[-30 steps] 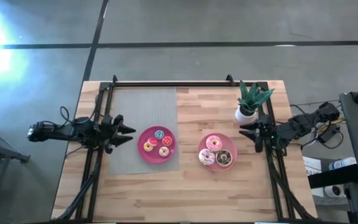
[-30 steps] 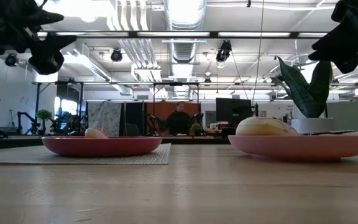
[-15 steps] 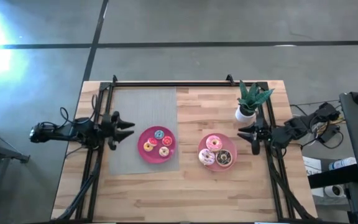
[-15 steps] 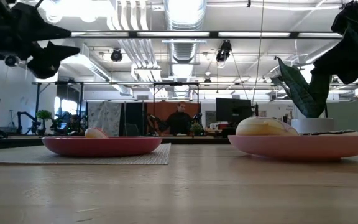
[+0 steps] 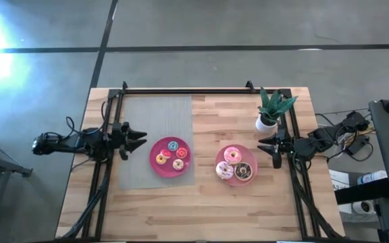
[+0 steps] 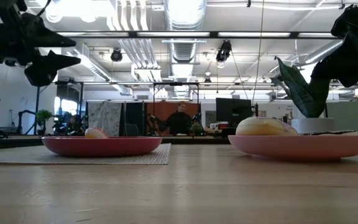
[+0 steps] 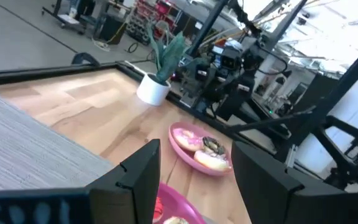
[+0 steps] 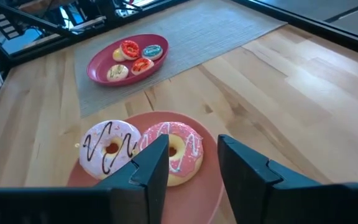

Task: Pick & Place donuts
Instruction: Return to Home Position

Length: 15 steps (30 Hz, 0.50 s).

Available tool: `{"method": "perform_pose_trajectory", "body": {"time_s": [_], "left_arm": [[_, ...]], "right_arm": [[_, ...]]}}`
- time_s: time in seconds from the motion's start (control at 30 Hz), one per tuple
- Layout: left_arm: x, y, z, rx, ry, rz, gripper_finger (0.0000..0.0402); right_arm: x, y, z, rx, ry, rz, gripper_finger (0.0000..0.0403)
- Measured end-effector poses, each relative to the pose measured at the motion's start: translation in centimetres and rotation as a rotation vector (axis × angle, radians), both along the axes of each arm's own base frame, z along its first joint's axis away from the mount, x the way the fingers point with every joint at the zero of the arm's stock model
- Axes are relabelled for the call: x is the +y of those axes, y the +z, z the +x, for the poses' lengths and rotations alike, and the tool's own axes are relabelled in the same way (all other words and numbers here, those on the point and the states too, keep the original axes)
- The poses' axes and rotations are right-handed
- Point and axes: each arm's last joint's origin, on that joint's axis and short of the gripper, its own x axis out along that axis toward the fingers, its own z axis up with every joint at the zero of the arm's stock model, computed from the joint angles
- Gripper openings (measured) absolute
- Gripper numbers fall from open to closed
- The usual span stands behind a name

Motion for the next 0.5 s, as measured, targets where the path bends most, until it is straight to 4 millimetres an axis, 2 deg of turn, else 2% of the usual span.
{"method": "perform_pose_trajectory", "body": {"time_s": [0.1, 0.2, 0.3, 0.5], "left_arm": [[0.0, 0.0, -0.1, 0.008, -0.01, 0.051, 0.0171], [0.0, 0.0, 0.0, -0.021, -0.016, 0.223, 0.0171], [-0.2, -1.4, 0.6, -0.047, -0.068, 0.36, 0.0171], [-0.2, -1.6, 0.6, -0.034, -0.137, 0.455, 0.0171]], "right_arm": [[0.0, 0.0, 0.0, 0.0, 0.0, 0.0, 0.0125], [0.0, 0.0, 0.0, 0.002, 0.0, -0.001, 0.0122], [0.0, 0.0, 0.0, 0.002, 0.0, -0.001, 0.012], [0.0, 0.0, 0.0, 0.002, 0.0, -0.001, 0.0127]]}}
